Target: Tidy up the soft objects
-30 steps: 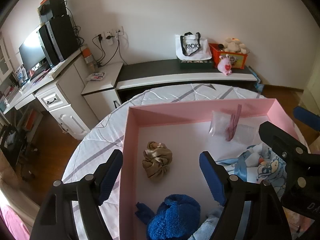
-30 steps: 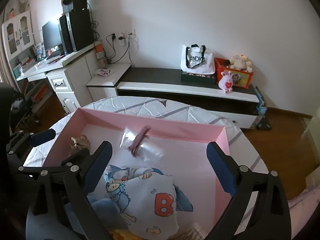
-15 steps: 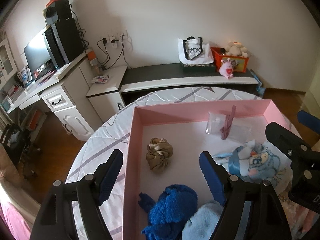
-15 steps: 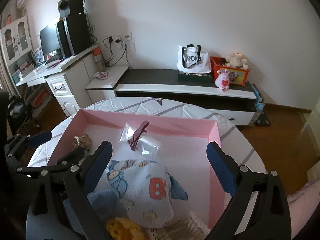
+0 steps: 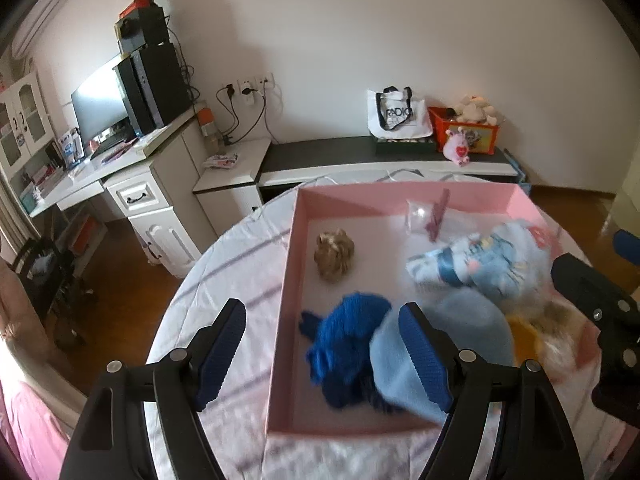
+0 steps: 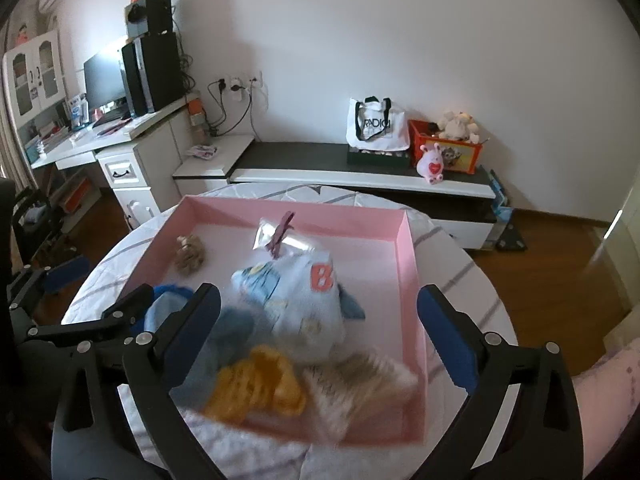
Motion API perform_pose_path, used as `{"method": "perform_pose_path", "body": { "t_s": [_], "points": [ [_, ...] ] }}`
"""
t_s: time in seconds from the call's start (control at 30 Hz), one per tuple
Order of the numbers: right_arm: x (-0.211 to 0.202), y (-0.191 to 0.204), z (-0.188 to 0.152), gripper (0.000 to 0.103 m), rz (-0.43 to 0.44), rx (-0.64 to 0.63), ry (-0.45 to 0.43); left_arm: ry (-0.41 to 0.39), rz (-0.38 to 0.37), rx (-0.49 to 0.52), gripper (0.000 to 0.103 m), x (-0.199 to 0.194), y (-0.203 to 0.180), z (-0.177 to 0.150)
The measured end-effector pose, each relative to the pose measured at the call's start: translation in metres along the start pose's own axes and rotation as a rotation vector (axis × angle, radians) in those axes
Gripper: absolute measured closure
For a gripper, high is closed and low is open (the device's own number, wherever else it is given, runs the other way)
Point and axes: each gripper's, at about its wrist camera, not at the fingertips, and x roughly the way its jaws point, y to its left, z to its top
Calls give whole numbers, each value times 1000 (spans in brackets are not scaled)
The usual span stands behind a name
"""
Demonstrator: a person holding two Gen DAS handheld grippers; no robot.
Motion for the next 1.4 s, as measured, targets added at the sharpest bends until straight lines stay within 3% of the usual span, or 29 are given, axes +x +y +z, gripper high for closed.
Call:
{"method": "perform_pose_path", "body": {
  "t_s": [0.27, 0.7, 1.0, 1.4],
  "points": [
    [-61, 10, -32, 3, -9, 16, -28, -55, -25, -15, 27, -84, 6, -47],
    [-174, 13, -80, 0, -99, 26, -151, -182, -57, -32, 22, -220, 6, -118],
    [-250, 23, -103, 0, -126, 36, -271, -314, -59, -41, 21, -320, 8, -165],
    [-319, 39, -118, 0, -151, 15, -401, -459, -37, -74, 18, -408, 15, -220]
  ]
}}
